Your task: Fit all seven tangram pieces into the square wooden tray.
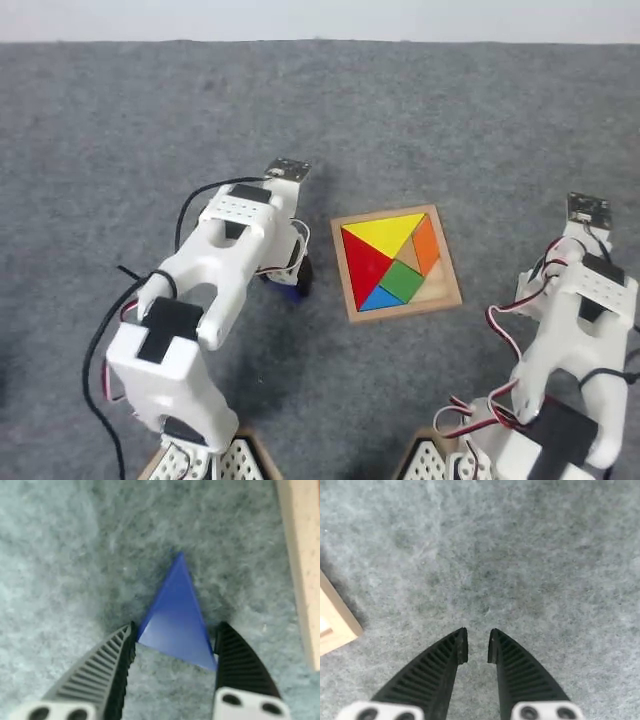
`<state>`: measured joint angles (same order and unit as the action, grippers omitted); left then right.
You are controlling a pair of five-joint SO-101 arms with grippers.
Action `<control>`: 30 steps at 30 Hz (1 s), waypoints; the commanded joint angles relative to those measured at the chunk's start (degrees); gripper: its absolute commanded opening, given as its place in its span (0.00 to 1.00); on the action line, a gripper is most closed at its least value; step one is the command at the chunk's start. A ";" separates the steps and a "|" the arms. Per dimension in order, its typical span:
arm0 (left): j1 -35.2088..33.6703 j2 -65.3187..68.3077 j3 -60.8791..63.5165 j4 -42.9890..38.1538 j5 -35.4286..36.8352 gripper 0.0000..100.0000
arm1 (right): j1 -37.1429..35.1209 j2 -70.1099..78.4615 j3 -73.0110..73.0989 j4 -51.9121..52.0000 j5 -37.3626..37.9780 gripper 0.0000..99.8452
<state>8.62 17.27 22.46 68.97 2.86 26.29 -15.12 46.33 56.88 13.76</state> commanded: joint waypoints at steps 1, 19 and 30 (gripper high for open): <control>0.26 2.11 -2.86 0.09 -1.49 0.18 | -0.48 -3.30 -2.46 0.66 0.53 0.09; 1.76 -16.53 -3.03 5.01 -5.54 0.15 | -0.22 -3.38 -2.73 0.75 0.53 0.09; 16.70 -18.55 -5.32 3.78 -5.01 0.15 | 3.65 -3.38 -4.13 1.89 0.53 0.09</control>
<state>21.54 2.07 21.05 73.10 -2.07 27.60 -15.12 45.89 58.02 13.76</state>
